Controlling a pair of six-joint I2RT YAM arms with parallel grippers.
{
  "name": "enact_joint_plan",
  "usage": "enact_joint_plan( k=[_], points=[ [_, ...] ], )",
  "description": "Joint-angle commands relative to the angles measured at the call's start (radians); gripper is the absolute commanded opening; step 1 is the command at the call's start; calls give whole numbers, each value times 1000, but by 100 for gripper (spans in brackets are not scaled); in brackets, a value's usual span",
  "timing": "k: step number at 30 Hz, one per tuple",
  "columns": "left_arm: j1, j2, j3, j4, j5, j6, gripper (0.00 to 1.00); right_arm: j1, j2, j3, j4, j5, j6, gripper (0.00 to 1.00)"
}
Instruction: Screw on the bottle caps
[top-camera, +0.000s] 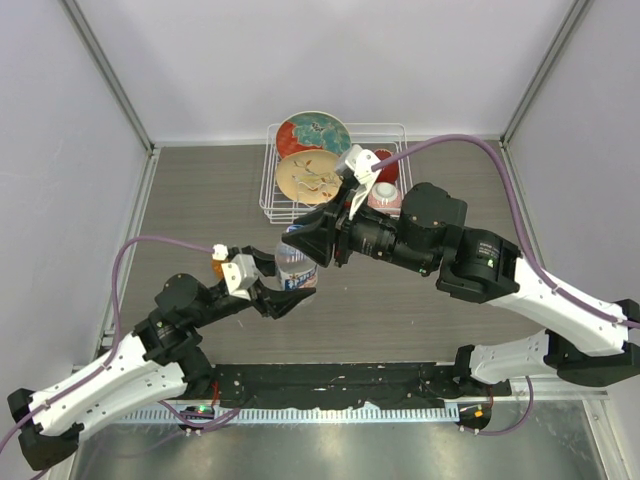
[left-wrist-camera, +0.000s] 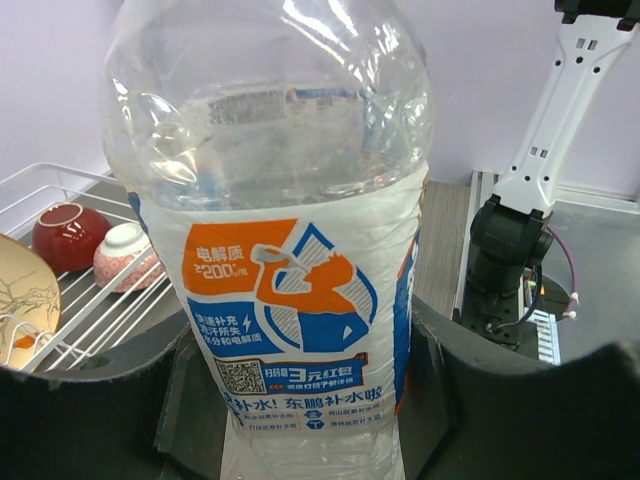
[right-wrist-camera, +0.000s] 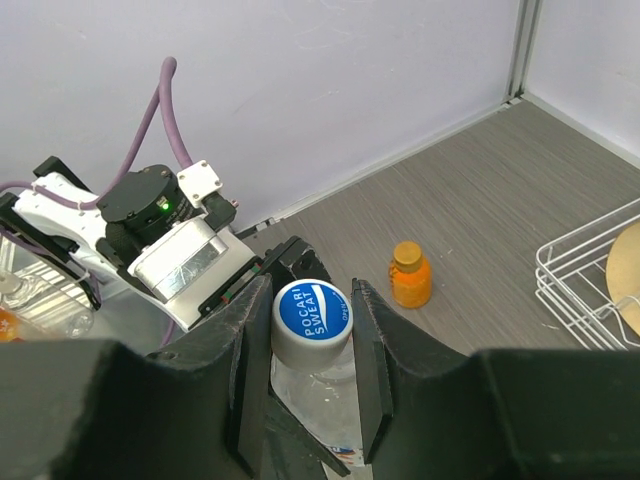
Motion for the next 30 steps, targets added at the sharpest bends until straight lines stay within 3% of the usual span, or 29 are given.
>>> enact_joint_plan(
  k=[1, 10, 21, 30],
  points=[
    [11, -19, 20, 62, 43, 1, 0, -6, 16, 9, 4, -53, 26, 6],
    [28, -42, 30, 35, 92, -15, 0, -42, 7, -14, -17, -59, 29, 6],
    [40, -33, 49, 58, 64, -55, 0, -63, 62, -5, -51, -338, 41, 8],
    [56, -37, 72, 41, 100, -81, 0, -89, 39, -28, -51, -358, 31, 7]
  ],
)
